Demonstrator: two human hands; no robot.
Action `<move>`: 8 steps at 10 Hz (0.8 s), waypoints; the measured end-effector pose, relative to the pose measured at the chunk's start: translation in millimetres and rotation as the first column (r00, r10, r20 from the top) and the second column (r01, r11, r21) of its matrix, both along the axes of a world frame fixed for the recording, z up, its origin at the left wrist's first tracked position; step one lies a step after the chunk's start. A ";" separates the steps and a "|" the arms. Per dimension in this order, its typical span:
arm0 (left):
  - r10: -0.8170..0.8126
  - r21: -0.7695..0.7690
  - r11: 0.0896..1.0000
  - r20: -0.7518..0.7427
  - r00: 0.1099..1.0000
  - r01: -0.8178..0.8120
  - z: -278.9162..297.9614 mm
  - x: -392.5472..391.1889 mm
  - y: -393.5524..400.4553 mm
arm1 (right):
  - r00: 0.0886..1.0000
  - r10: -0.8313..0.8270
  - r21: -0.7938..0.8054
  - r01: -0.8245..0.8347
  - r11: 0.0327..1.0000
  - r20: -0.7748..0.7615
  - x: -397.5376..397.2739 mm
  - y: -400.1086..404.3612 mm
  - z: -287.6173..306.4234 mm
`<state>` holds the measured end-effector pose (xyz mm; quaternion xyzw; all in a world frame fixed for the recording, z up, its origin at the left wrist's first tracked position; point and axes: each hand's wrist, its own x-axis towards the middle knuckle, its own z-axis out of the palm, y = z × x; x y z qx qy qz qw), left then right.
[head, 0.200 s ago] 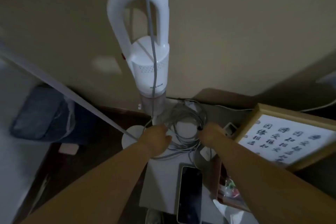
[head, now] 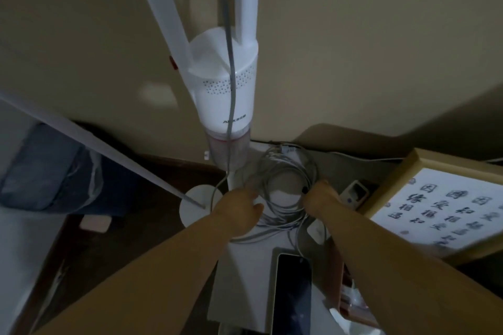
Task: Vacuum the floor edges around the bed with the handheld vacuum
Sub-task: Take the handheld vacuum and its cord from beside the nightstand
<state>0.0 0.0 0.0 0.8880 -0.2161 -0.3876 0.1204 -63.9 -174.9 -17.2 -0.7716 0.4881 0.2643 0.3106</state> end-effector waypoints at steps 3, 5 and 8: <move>0.046 -0.102 0.994 -0.018 0.999 -0.047 4.5 -3.3 3.7 | 0.981 -0.176 0.139 0.164 0.977 0.081 -7.2 7.8 4.6; 0.216 -0.218 0.942 -0.187 0.958 -0.255 65.4 -23.1 5.2 | 0.898 -0.412 0.468 0.300 0.831 0.156 -24.5 21.4 86.8; 0.275 -0.278 0.855 -0.475 0.836 -0.439 191.3 -46.5 6.8 | 0.810 -0.534 0.680 0.252 0.689 0.241 -42.4 46.0 222.6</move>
